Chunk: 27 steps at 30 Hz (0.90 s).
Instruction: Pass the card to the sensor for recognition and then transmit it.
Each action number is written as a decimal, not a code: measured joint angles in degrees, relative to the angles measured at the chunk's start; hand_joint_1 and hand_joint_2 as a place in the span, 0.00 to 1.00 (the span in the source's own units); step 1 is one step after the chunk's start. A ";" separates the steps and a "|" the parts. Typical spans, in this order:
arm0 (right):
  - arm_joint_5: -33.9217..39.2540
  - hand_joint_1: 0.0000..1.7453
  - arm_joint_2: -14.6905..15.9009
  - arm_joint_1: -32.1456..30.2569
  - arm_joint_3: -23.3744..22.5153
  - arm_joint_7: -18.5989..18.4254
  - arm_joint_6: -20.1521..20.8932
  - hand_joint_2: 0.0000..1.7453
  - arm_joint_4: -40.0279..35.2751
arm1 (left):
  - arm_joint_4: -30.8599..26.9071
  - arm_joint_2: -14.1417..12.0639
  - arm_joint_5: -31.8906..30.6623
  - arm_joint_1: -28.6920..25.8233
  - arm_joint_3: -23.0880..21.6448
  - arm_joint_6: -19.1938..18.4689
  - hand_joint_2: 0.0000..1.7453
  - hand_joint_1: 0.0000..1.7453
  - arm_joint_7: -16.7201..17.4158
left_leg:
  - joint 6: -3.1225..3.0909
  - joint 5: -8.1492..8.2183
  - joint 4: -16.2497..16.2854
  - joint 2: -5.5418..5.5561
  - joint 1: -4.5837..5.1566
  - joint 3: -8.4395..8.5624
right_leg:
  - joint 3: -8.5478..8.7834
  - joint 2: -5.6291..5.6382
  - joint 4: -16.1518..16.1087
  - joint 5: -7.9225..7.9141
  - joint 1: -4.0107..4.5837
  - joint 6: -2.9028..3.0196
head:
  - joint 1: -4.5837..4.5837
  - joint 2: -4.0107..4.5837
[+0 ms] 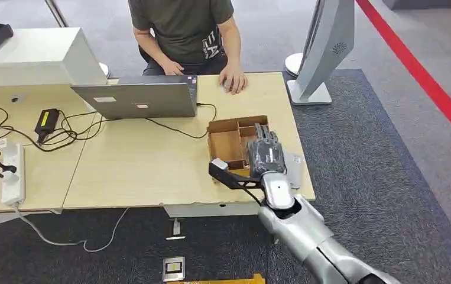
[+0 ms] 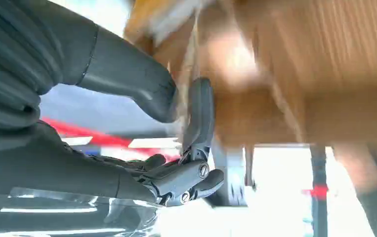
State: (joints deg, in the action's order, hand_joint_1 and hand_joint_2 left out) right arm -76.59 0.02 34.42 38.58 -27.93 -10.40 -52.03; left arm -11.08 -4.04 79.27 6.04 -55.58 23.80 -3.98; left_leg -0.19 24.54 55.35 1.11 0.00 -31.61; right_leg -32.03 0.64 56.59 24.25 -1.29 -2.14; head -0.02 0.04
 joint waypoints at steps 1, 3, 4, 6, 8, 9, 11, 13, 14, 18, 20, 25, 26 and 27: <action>-1.21 1.00 0.26 1.09 0.04 0.54 1.13 1.00 -2.45 | 0.00 0.00 -0.52 0.00 -0.17 -0.17 0.00 0.00 0.00 | 0.00 0.00 0.00 0.00 0.00 0.00 | 0.00 0.00 0.01 -0.01 0.00 0.00 | 0.00 0.00; -2.75 1.00 0.44 3.08 0.20 1.31 2.99 1.00 -6.40 | 0.00 0.00 -0.96 0.03 -0.39 -0.33 0.00 0.00 0.00 | 0.00 0.00 0.00 -0.02 0.00 0.01 | 0.01 0.00 0.00 -0.01 0.00 0.01 | 0.02 0.00; -3.36 1.00 0.44 4.02 0.39 1.70 3.82 1.00 -8.36 | 0.00 0.00 -1.11 0.06 -0.48 -0.20 0.00 0.00 0.00 | 0.00 0.00 0.00 0.00 0.00 0.01 | 0.02 0.00 0.01 -0.01 0.00 0.01 | 0.00 0.00; -4.46 1.00 0.19 5.72 0.90 2.36 4.96 1.00 -10.90 | 0.00 0.00 -1.31 0.06 -0.72 0.61 0.00 0.00 0.00 | 0.00 0.00 0.00 0.01 0.00 0.00 | 0.01 0.00 0.01 0.00 0.01 0.01 | 0.00 0.00; -5.04 1.00 -0.28 7.45 1.60 2.82 5.81 1.00 -13.28 | 0.00 -0.02 -1.55 0.09 -0.98 0.88 0.00 0.00 0.00 | 0.01 0.00 0.00 0.00 -0.01 0.00 | 0.00 0.00 0.01 0.00 0.01 0.01 | 0.02 0.00; -5.11 1.00 -0.55 8.40 1.92 3.01 6.07 1.00 -13.87 | 0.00 -0.02 -1.55 0.13 -1.03 0.85 0.00 0.00 0.00 | 0.01 0.00 0.00 0.01 -0.02 0.00 | 0.00 0.00 0.01 0.00 0.02 0.01 | 0.02 0.00; -4.63 1.00 -1.34 10.11 2.54 3.41 6.29 1.00 -14.15 | 0.00 -0.02 -1.57 0.15 -1.14 0.70 0.00 0.00 0.00 | 0.01 0.00 -0.01 0.01 -0.05 0.00 | 0.01 0.00 0.02 0.00 0.05 0.01 | 0.00 0.00; -3.25 1.00 -2.17 11.90 2.91 3.41 6.38 1.00 -13.74 | 0.00 -0.04 -1.72 0.17 -1.29 0.55 0.00 0.00 0.00 | 0.01 0.00 -0.01 0.01 -0.06 -0.04 | 0.01 0.00 0.02 0.00 0.05 0.01 | 0.00 0.00; -1.96 1.00 -2.63 12.87 3.10 3.32 7.37 1.00 -13.12 | 0.00 -0.07 -1.79 0.18 -1.31 0.55 0.00 0.00 0.00 | 0.01 0.00 -0.02 0.01 -0.06 -0.04 | 0.01 0.00 0.02 0.00 0.05 0.01 | -0.02 0.00; 2.28 1.00 -4.55 16.81 4.00 1.77 9.72 1.00 -7.41 | 0.00 -0.22 -2.40 0.28 -1.64 0.92 0.00 0.00 0.00 | 0.02 -0.02 -0.01 0.05 -0.06 -0.05 | 0.01 0.00 0.01 0.00 0.05 0.01 | 0.00 0.00; 2.47 1.00 -5.03 18.24 4.39 1.55 9.55 1.00 -4.83 | 0.00 -0.33 -2.64 0.26 -1.81 1.03 0.00 0.00 0.00 | 0.02 -0.02 -0.01 0.05 -0.06 -0.05 | 0.01 -0.01 0.01 0.00 0.05 0.01 | -0.02 0.00; 2.89 1.00 -5.88 19.91 5.29 1.25 9.67 1.00 -0.17 | 0.00 -0.44 -2.58 0.28 -2.25 1.25 0.00 0.00 0.00 | 0.02 -0.02 0.00 0.05 -0.06 -0.06 | 0.00 -0.01 0.01 0.00 0.05 0.01 | 0.00 0.00; 3.15 1.00 -5.99 20.18 5.40 1.03 9.94 1.00 0.30 | 0.00 -0.46 -2.29 0.28 -2.25 1.42 0.00 0.00 0.00 | 0.03 -0.01 0.00 0.04 -0.06 -0.05 | -0.02 -0.01 0.01 0.00 0.05 0.01 | 0.00 0.00; 3.79 1.00 -6.14 20.76 5.57 0.54 10.62 1.00 1.48 | 0.00 -0.46 -1.85 0.29 -2.25 1.60 0.00 0.00 0.00 | 0.03 -0.01 0.00 0.04 -0.06 -0.05 | -0.03 0.00 0.01 0.00 0.05 0.01 | 0.00 0.00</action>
State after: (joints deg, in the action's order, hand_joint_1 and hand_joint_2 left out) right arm -72.80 -6.12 55.17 44.15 -27.39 0.22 -50.55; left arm -11.08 -4.50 77.42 6.32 -57.83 25.40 -3.98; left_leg -0.16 24.53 55.35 1.15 -0.06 -31.66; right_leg -32.06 0.63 56.59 24.26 -1.24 -2.13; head -0.02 0.04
